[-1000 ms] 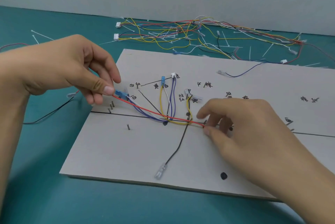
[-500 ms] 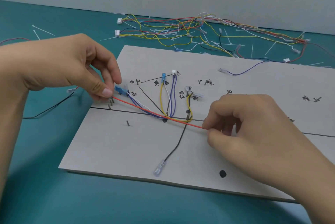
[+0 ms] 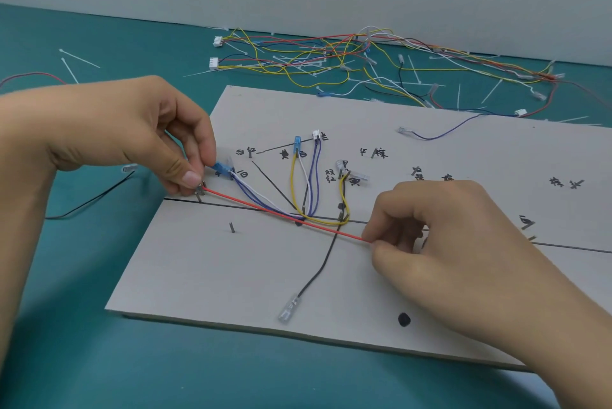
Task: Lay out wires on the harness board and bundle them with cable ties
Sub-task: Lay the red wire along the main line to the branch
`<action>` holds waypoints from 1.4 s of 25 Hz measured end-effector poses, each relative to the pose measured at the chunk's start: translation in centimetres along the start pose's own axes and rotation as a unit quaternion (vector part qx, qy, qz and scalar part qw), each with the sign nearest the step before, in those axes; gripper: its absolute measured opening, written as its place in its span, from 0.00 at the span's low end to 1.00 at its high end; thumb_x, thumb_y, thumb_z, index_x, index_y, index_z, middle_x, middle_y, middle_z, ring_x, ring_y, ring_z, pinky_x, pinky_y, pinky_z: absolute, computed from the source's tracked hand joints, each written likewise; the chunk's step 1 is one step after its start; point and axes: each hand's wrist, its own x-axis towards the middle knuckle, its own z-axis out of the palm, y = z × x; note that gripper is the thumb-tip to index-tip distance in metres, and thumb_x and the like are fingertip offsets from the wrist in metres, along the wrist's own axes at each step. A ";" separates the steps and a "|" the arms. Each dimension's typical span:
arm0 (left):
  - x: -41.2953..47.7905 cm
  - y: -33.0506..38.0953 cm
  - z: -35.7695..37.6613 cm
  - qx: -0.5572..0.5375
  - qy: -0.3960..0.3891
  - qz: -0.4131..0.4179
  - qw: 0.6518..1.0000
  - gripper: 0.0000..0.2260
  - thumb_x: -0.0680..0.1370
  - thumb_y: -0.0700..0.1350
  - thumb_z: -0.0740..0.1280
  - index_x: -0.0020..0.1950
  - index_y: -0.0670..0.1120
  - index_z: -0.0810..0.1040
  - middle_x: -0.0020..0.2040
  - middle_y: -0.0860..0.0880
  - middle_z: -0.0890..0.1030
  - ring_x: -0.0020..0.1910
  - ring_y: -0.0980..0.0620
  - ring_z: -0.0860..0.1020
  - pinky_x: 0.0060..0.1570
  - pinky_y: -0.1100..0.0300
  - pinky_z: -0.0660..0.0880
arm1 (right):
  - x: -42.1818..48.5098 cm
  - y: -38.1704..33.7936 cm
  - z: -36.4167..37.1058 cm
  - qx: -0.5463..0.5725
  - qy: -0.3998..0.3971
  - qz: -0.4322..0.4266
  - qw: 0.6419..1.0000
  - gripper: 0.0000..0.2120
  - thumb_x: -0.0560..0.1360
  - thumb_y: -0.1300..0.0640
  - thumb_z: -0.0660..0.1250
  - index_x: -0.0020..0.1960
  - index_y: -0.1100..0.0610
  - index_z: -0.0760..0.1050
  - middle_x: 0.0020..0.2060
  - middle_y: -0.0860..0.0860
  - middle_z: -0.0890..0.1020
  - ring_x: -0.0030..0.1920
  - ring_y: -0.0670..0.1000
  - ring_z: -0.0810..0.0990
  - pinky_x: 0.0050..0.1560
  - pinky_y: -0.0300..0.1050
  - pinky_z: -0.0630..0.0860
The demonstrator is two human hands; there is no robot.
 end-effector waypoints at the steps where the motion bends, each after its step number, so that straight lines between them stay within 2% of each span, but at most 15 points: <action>1: 0.0 0.0 0.0 0.005 0.000 -0.002 1.000 0.23 0.60 0.54 0.87 0.49 0.47 0.85 0.43 0.39 0.87 0.38 0.37 0.87 0.37 0.54 0.83 | 0.0 0.1 0.0 -0.004 -0.002 0.002 1.000 0.05 0.67 0.57 0.69 0.36 0.48 0.80 0.37 0.37 0.80 0.42 0.41 0.79 0.45 0.34 0.74; 5: 0.0 0.4 -0.1 0.064 0.009 -0.018 0.998 0.23 0.59 0.61 0.85 0.48 0.53 0.86 0.43 0.45 0.88 0.38 0.48 0.87 0.30 0.62 0.79 | 0.2 0.3 -0.1 -0.012 0.006 0.020 1.000 0.07 0.69 0.59 0.71 0.37 0.47 0.80 0.37 0.35 0.80 0.39 0.40 0.79 0.43 0.30 0.73; 7: -0.1 0.4 -0.1 0.073 0.020 -0.016 0.997 0.23 0.59 0.63 0.85 0.48 0.54 0.86 0.42 0.47 0.89 0.38 0.49 0.87 0.32 0.62 0.81 | 0.4 0.5 -0.4 -0.001 0.009 0.036 0.999 0.07 0.70 0.58 0.73 0.39 0.47 0.79 0.37 0.36 0.80 0.36 0.41 0.79 0.35 0.31 0.73; 9: -0.3 0.4 -0.1 0.107 0.065 0.008 0.992 0.26 0.58 0.66 0.84 0.49 0.55 0.86 0.41 0.50 0.88 0.32 0.55 0.83 0.33 0.66 0.79 | 0.5 0.8 -0.8 0.019 0.010 0.061 0.998 0.09 0.69 0.56 0.76 0.42 0.46 0.77 0.36 0.38 0.81 0.31 0.41 0.77 0.26 0.33 0.68; 12: -0.3 1.5 0.5 0.143 0.148 0.068 0.976 0.25 0.60 0.69 0.81 0.49 0.55 0.85 0.37 0.53 0.87 0.24 0.60 0.71 0.29 0.69 0.71 | 0.9 1.1 -1.4 0.011 0.015 0.088 0.996 0.11 0.67 0.50 0.80 0.40 0.47 0.78 0.31 0.42 0.81 0.26 0.42 0.75 0.26 0.36 0.68; 15: 0.0 4.0 3.1 0.175 0.181 0.126 0.959 0.18 0.64 0.66 0.78 0.49 0.58 0.85 0.36 0.57 0.85 0.25 0.60 0.70 0.26 0.71 0.68 | 1.0 1.4 -2.2 -0.008 0.005 0.108 0.994 0.10 0.68 0.49 0.80 0.40 0.46 0.78 0.30 0.43 0.81 0.26 0.43 0.74 0.28 0.40 0.73; 17: 0.2 5.9 5.6 0.213 0.176 0.158 0.948 0.12 0.67 0.63 0.75 0.47 0.62 0.83 0.37 0.60 0.84 0.28 0.59 0.72 0.25 0.68 0.69 | 0.9 1.6 -2.8 -0.014 -0.014 0.110 0.994 0.07 0.71 0.51 0.78 0.42 0.44 0.80 0.31 0.39 0.81 0.28 0.44 0.77 0.32 0.45 0.80; 19: 0.3 7.4 8.0 0.235 0.160 0.181 0.942 0.08 0.68 0.60 0.74 0.46 0.63 0.82 0.38 0.62 0.83 0.31 0.57 0.75 0.28 0.63 0.73 | 0.9 1.9 -3.3 -0.026 -0.024 0.115 0.993 0.07 0.72 0.54 0.76 0.44 0.42 0.81 0.34 0.37 0.82 0.31 0.46 0.80 0.38 0.51 0.83; 22: 0.4 8.7 9.9 0.227 0.125 0.183 0.948 0.06 0.69 0.57 0.74 0.45 0.63 0.82 0.39 0.62 0.83 0.35 0.54 0.77 0.31 0.67 0.71 | 1.0 2.3 -3.6 -0.015 -0.037 0.127 0.991 0.09 0.72 0.55 0.77 0.44 0.43 0.80 0.33 0.42 0.83 0.31 0.48 0.83 0.38 0.57 0.84; 24: 0.5 9.1 10.5 0.215 0.099 0.173 0.956 0.05 0.71 0.56 0.76 0.45 0.63 0.83 0.40 0.62 0.84 0.37 0.52 0.78 0.33 0.64 0.73 | 1.1 2.5 -3.6 0.005 -0.045 0.137 0.990 0.11 0.71 0.55 0.79 0.44 0.43 0.78 0.32 0.46 0.84 0.29 0.50 0.84 0.37 0.57 0.84; 28: 1.2 10.0 10.8 0.222 0.052 0.141 0.963 0.04 0.71 0.50 0.76 0.42 0.60 0.85 0.37 0.62 0.84 0.36 0.52 0.78 0.34 0.61 0.75 | 1.4 2.9 -3.7 -0.007 -0.042 0.143 0.989 0.09 0.71 0.54 0.79 0.40 0.47 0.78 0.29 0.47 0.84 0.27 0.48 0.82 0.37 0.53 0.84; 31: 1.3 11.0 10.7 0.277 0.038 0.113 0.953 0.03 0.70 0.52 0.75 0.40 0.60 0.84 0.36 0.64 0.83 0.36 0.57 0.79 0.35 0.57 0.79 | 1.4 3.1 -3.8 -0.037 -0.038 0.134 0.990 0.08 0.71 0.53 0.79 0.38 0.45 0.81 0.31 0.43 0.83 0.28 0.41 0.79 0.30 0.40 0.75; 33: 1.7 11.6 11.0 0.313 0.030 0.105 0.943 0.04 0.69 0.50 0.75 0.40 0.59 0.84 0.36 0.64 0.83 0.38 0.62 0.79 0.33 0.63 0.77 | 1.4 3.3 -4.0 -0.051 -0.040 0.126 0.990 0.07 0.71 0.53 0.78 0.38 0.44 0.81 0.33 0.42 0.82 0.28 0.40 0.77 0.29 0.38 0.71; 35: 2.2 12.0 11.5 0.324 0.030 0.102 0.940 0.06 0.69 0.47 0.74 0.40 0.59 0.83 0.37 0.65 0.82 0.38 0.64 0.79 0.31 0.68 0.73 | 1.4 3.3 -4.0 -0.054 -0.042 0.119 0.991 0.07 0.71 0.53 0.78 0.38 0.43 0.81 0.33 0.42 0.82 0.29 0.40 0.77 0.29 0.38 0.72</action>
